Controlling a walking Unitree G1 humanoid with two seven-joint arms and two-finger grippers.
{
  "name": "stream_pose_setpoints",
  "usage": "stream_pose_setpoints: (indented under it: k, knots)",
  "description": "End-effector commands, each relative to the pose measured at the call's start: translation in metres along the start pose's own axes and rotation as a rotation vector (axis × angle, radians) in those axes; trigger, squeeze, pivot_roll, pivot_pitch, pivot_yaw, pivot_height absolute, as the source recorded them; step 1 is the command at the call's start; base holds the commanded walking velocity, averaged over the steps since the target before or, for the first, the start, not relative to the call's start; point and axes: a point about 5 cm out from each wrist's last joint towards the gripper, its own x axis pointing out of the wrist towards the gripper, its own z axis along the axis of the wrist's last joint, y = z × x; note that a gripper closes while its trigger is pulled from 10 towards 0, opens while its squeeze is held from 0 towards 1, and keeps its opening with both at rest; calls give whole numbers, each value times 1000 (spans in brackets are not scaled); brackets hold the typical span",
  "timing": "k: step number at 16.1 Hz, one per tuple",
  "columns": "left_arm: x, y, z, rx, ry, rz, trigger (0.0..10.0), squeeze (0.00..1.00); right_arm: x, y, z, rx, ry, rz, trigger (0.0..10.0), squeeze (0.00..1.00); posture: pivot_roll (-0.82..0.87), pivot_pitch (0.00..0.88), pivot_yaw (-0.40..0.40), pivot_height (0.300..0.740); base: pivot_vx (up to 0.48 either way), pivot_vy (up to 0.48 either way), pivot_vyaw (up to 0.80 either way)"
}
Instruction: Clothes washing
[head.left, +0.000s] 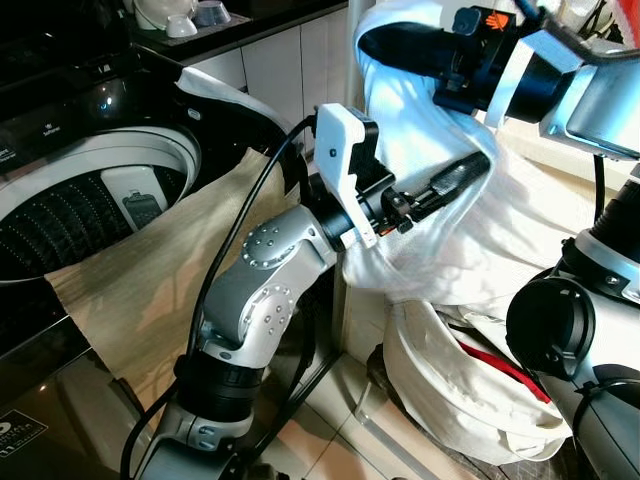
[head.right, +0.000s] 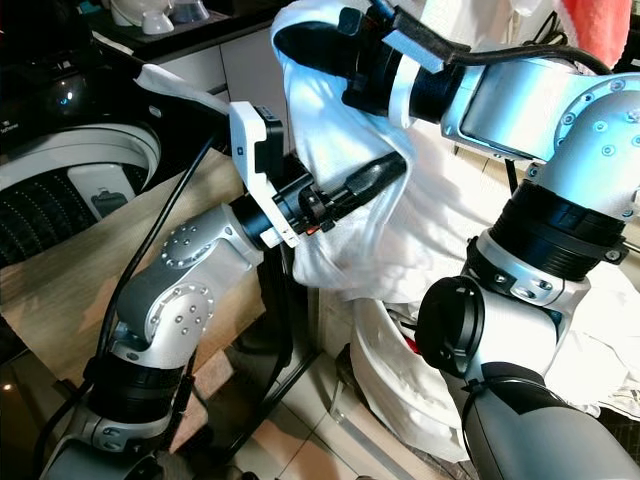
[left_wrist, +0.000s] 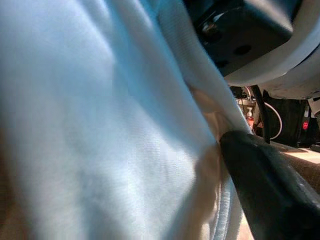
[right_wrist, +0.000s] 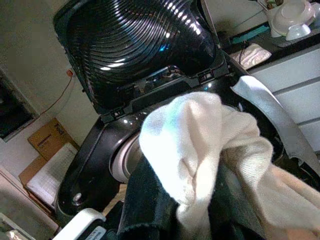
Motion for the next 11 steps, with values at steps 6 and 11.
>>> stream_pose_setpoints:
  k: [6,11]
  knots:
    - [-7,10,-4,-26,28,28,0,0,-2,7,8,-24,-26,-6,0,0,-103,0,48,740,0,0,0]
    - [-8,16,-5,-8,50,52,0,0,-3,8,9,-26,-32,-14,0,0,-104,0,53,740,0,0,0]
